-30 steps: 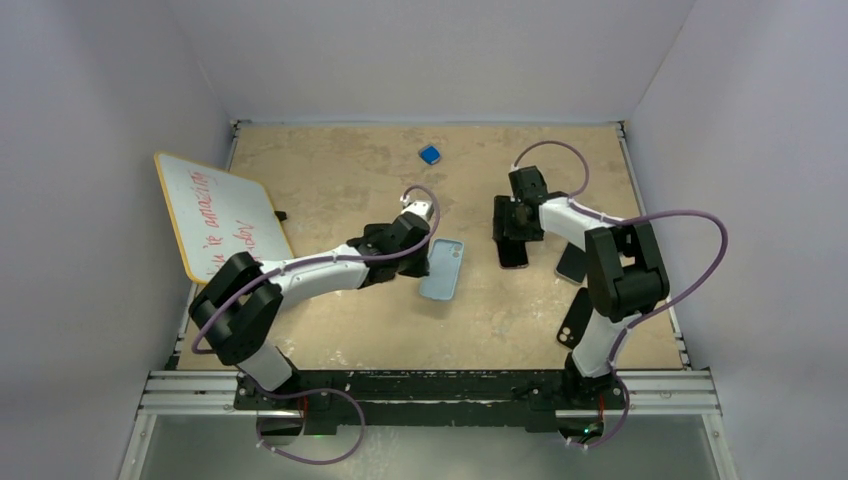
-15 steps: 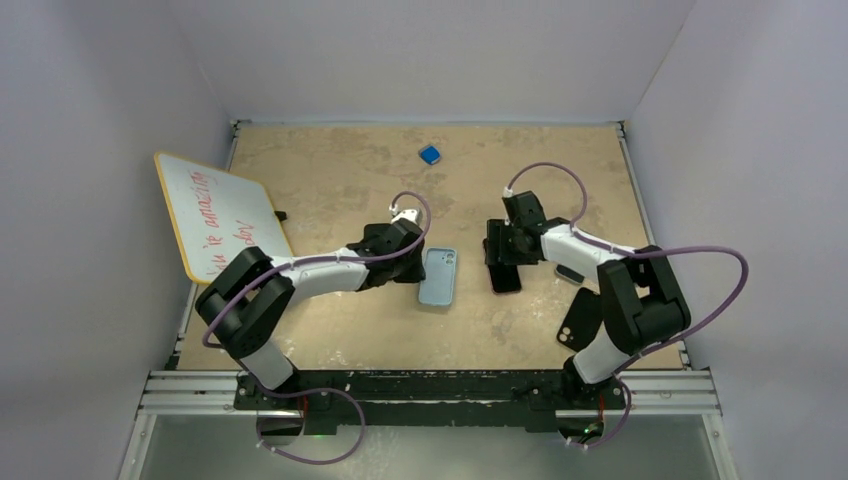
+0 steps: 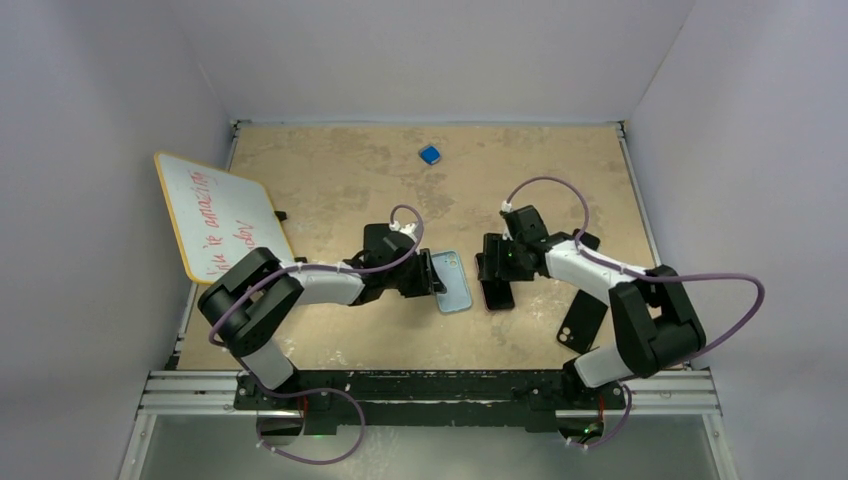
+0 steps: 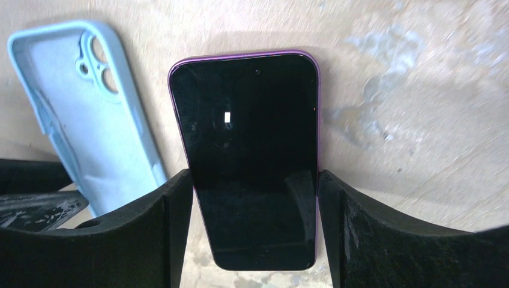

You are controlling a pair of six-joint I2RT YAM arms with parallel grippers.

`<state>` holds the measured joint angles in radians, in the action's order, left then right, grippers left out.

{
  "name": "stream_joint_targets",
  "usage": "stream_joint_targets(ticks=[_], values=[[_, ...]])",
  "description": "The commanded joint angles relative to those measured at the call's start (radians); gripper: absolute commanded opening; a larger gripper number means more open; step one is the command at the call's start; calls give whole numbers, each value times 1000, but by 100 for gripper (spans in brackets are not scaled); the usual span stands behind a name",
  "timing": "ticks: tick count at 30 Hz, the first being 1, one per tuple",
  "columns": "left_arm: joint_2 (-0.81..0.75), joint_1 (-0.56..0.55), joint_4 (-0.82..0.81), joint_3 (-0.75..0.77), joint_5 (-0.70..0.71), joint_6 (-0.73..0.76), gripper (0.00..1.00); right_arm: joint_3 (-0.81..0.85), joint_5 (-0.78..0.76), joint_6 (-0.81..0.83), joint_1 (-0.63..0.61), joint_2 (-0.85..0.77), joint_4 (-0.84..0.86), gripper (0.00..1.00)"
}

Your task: Put the phone into the phone case

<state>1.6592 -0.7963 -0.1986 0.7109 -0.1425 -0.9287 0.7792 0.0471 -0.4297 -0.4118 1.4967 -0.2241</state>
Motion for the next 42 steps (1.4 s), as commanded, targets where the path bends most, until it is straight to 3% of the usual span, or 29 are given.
stream_joint_targets(ticks=[1, 8, 13, 16, 18, 20, 31, 42], values=[[18, -7, -166, -13, -110, -53, 34, -40, 82, -49, -9, -92, -26, 42], [-89, 19, -118, -68, -51, -32, 34, -51, 149, -93, -13, -149, 17, 40], [-236, 92, 36, -57, 18, 58, 44, -19, 170, -125, -35, -185, 18, 39], [-346, 127, 138, -39, 84, 115, 57, -1, 180, -145, -51, -203, 30, 39], [-435, 130, 224, -22, 136, 158, 83, 21, 185, -151, -65, -204, 39, 39], [-503, 130, 289, -2, 191, 195, 88, 37, 175, -156, -81, -199, 51, 39], [-701, 130, 538, 127, 338, 365, 92, 114, 127, -155, -179, -94, 160, 38], [-707, 130, 498, 71, 292, 337, 91, 143, -5, -45, -244, 22, 194, 39]])
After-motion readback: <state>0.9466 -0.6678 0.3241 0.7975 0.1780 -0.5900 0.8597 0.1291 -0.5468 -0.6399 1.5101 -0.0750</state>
